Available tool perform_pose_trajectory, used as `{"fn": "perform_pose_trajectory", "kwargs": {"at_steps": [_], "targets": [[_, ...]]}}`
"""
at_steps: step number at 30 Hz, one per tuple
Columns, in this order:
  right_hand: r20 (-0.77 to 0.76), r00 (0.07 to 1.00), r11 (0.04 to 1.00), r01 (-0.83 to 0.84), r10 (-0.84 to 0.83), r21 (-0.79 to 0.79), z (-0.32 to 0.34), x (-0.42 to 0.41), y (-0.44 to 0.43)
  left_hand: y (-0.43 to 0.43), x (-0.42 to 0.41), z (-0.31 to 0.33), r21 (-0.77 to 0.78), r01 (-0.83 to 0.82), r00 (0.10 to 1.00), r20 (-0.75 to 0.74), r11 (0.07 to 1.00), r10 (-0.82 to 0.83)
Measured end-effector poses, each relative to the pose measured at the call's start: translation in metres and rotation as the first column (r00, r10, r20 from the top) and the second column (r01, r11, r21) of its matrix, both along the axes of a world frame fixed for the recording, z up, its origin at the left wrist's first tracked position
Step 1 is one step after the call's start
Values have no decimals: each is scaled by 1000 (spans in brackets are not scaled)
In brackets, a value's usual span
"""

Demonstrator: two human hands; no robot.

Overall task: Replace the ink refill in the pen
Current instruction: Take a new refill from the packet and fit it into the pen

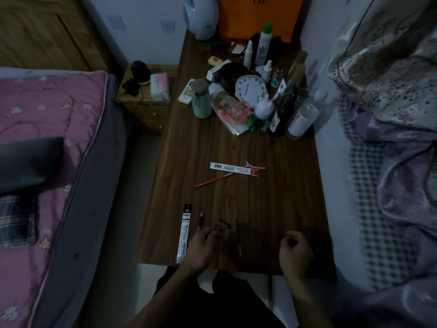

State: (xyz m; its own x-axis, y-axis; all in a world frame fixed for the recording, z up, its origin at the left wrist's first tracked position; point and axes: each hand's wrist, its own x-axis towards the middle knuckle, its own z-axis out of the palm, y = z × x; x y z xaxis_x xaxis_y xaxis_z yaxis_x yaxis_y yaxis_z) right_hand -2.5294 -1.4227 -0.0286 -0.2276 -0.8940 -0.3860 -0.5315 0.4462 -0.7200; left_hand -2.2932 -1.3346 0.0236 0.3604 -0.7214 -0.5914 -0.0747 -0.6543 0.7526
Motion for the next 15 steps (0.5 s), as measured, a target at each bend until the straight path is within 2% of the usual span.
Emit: {"fn": "perform_pose_trajectory", "kwargs": {"at_steps": [2,5,10,12,15], "targets": [[77,997,999,-17,14,31,10,9,5,-2,-3,3,-2,-26,999,-41,1000,26],[236,962,971,-179,139,158,28,33,9,-3,-7,8,-57,42,998,-52,997,-45],[475,810,822,-505,345,264,49,77,11,1,-9,12,-107,241,967,-53,965,-247],[536,769,784,-553,349,283,51,88,13,5,-8,11,-128,293,954,-25,948,-298],[568,733,749,-601,375,280,50,94,13,6,-4,8,-114,287,958,15,951,-287]]}}
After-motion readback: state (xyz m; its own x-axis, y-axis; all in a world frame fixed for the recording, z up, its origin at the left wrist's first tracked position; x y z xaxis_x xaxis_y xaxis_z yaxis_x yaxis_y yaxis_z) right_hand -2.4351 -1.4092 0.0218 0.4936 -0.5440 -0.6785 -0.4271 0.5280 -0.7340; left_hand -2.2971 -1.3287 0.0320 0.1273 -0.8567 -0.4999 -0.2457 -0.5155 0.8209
